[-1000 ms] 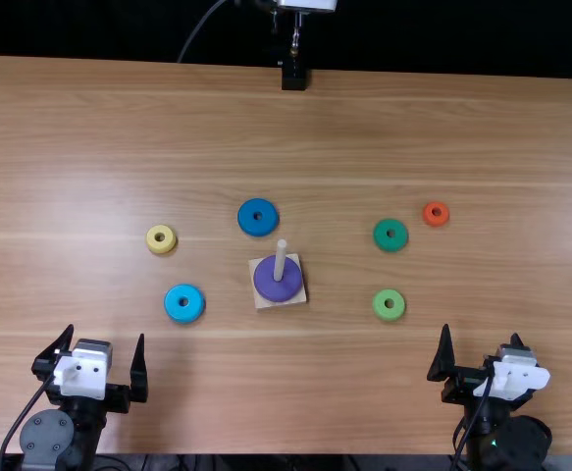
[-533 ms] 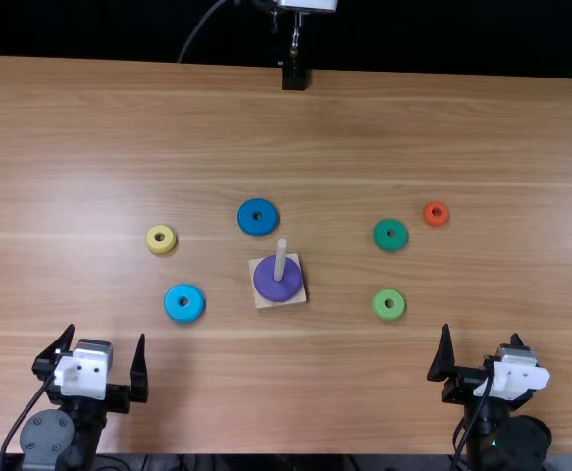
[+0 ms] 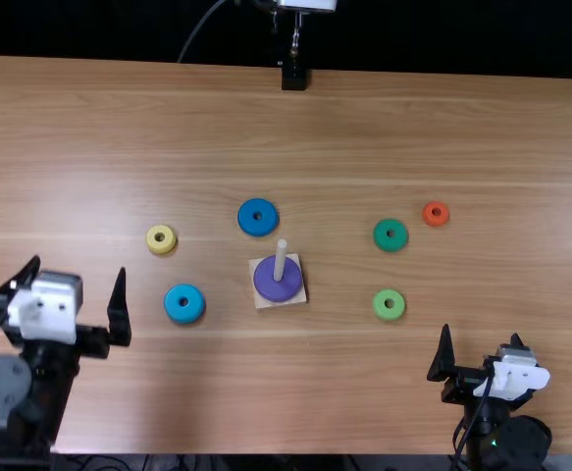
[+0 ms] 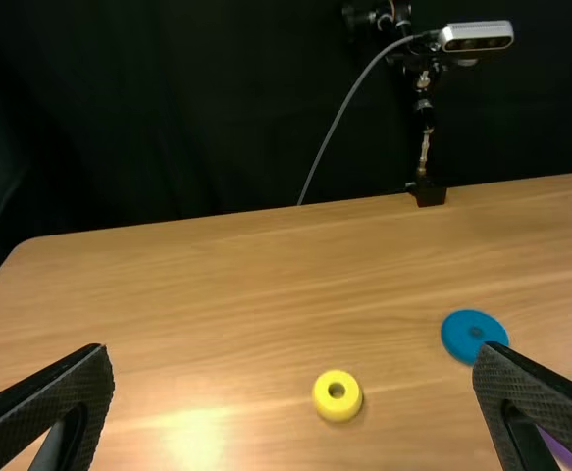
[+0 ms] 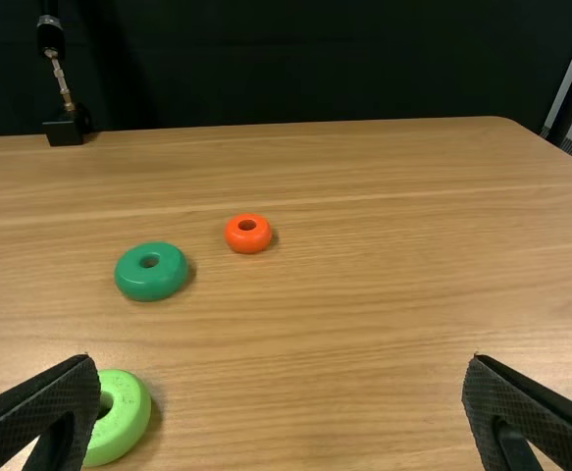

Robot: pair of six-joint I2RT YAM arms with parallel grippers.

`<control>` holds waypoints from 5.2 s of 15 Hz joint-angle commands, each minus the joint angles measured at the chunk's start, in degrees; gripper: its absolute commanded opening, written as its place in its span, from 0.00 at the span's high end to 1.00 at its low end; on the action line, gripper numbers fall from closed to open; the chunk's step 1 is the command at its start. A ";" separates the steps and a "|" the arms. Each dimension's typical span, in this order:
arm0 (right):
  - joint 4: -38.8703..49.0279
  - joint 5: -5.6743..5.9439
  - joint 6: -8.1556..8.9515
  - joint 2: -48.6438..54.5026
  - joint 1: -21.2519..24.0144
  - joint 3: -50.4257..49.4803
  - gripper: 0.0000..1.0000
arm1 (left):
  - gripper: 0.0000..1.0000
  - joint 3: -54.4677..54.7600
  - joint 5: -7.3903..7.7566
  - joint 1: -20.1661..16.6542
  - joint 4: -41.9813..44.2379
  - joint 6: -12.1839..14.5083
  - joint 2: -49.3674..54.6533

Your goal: Build the Hanoi tower: stack the rings onto the peg from bottom to top in this color order: purple, dark blue, light blue, dark green, light green, yellow, orange.

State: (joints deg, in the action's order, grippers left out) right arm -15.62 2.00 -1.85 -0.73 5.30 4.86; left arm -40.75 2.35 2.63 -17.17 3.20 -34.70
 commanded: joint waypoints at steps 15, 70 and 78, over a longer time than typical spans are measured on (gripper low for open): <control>-3.85 0.53 -0.26 0.73 0.41 -4.07 0.00 | 0.00 -61.82 6.09 16.79 -32.09 -3.83 -75.43; -3.85 0.53 -0.26 0.73 0.41 -4.07 0.00 | 0.00 -76.05 3.35 23.65 -30.50 -3.73 -103.29; -3.85 0.53 -0.26 0.73 0.41 -4.07 0.00 | 0.00 -76.32 4.19 23.73 -30.29 -3.62 -105.40</control>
State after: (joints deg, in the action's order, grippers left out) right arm -15.64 1.98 -1.83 -0.73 5.30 4.86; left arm -115.50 6.07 25.56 -47.40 -0.25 -138.15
